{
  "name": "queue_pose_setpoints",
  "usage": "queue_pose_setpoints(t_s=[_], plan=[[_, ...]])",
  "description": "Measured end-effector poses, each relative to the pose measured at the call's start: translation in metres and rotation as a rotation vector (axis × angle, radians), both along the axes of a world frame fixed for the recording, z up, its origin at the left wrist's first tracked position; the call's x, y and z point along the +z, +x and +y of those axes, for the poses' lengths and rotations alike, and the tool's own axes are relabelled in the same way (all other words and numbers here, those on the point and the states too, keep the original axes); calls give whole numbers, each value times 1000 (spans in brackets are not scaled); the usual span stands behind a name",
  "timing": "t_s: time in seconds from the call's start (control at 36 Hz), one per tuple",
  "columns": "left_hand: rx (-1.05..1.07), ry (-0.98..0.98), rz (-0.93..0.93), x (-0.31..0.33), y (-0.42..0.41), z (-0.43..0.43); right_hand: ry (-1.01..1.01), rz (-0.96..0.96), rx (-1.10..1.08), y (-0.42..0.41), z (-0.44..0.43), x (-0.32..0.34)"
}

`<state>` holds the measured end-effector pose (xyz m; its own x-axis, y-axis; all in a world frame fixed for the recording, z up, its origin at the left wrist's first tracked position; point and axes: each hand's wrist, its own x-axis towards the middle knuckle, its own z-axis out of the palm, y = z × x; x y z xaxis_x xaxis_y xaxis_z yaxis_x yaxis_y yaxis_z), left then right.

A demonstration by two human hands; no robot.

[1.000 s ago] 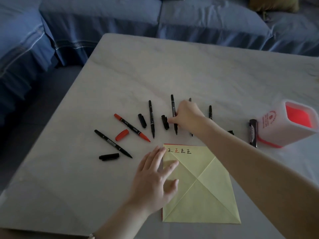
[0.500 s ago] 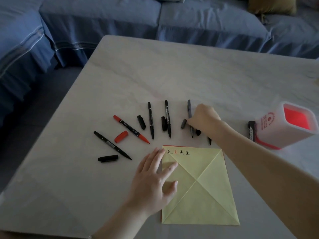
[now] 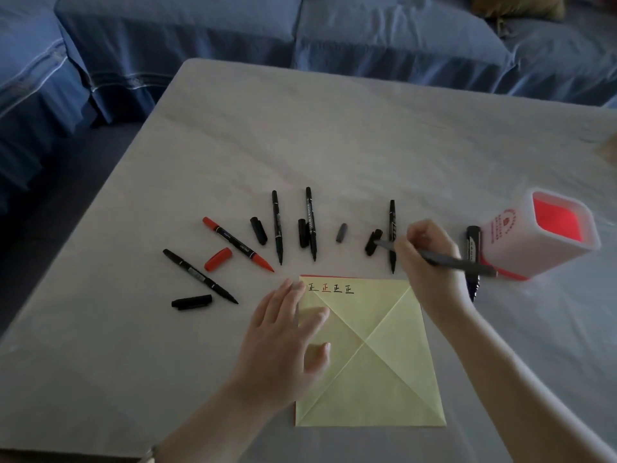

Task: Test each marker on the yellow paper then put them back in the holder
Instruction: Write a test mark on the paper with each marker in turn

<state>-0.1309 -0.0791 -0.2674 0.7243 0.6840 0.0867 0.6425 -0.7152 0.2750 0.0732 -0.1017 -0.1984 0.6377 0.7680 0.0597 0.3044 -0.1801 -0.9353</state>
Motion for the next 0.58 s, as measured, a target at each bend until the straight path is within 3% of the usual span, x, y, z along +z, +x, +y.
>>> queue_pose_setpoints(t_s=[0.22, 0.42, 0.58], plan=[[8, 4, -64, -10, 11, -3, 8, 339, -4, -16, -20, -26], [33, -16, -61, -8, 11, -3, 28, 215, -278, -26, -8, -40], [21, -47, -63, -7, 10, -2, -10, 78, -317, -34, -6, -51]])
